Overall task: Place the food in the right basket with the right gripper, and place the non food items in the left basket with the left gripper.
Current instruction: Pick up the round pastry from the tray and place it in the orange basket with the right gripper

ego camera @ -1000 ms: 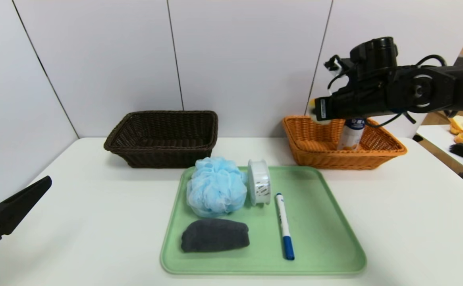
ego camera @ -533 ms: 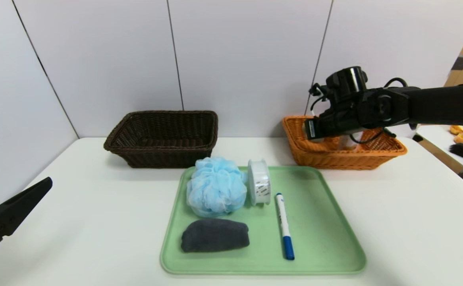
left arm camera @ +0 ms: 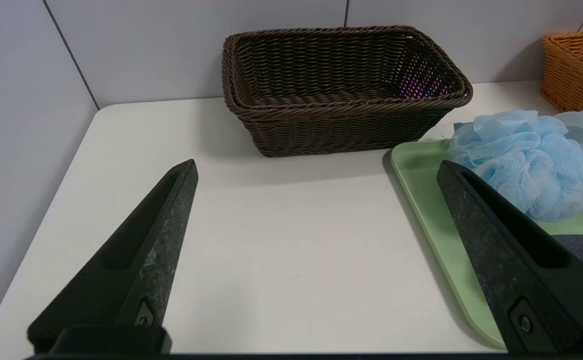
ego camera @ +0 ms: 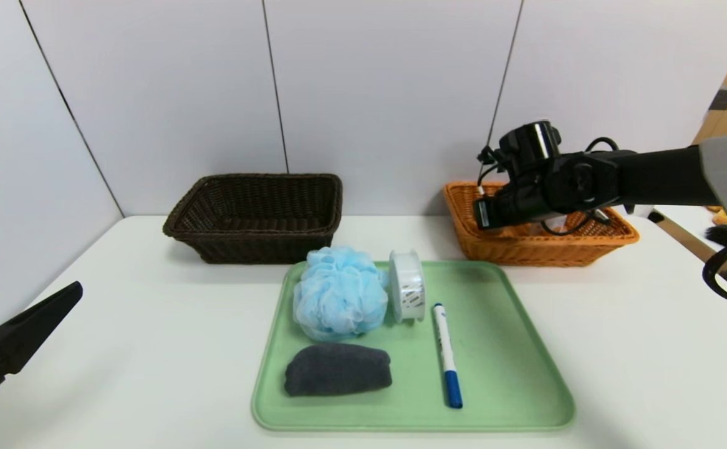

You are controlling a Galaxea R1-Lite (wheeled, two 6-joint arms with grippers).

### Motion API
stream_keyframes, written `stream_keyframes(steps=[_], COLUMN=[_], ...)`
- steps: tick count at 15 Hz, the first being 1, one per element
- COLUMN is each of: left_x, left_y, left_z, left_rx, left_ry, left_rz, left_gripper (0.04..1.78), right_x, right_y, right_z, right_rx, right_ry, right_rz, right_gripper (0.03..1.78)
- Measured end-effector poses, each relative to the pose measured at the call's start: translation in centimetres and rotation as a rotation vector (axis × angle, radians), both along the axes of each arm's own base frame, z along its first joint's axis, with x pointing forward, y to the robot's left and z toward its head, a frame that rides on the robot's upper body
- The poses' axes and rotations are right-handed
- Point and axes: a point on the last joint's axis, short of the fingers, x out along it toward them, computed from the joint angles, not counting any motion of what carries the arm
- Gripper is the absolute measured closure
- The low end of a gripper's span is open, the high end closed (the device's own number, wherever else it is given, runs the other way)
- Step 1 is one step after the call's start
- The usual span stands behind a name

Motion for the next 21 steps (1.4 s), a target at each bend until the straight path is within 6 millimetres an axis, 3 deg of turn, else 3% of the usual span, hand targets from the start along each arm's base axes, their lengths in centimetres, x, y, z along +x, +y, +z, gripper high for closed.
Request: stream_keyframes(steps=[10, 15, 18, 21], left_x=[-0.1, -0.3, -0.4, -0.5], left_y=[0.0, 0.0, 0.0, 0.0], left_z=[0.1, 0.0, 0.1, -0.1], left_rx=[0.001, 0.001, 0.000, 0.002], left_ry=[-0.008, -0.010, -0.015, -0.012], left_rz=[0.000, 0.000, -0.001, -0.004], left_gripper=[0.13, 0.13, 0.13, 0.13], right_x=[0.1, -0.1, -0.7, -1.9], right_y=[0.0, 0.2, 0.4, 1.2], right_z=[-0.3, -0.3, 0.3, 2.4], right_rx=[-0.031, -0.034, -0.049, -0.033], right_ry=[-0.002, 0.000, -0.015, -0.073], right_rz=[-0.035, -0.033, -0.037, -0.016], right_gripper=[1.72, 0.97, 0.69, 0.50])
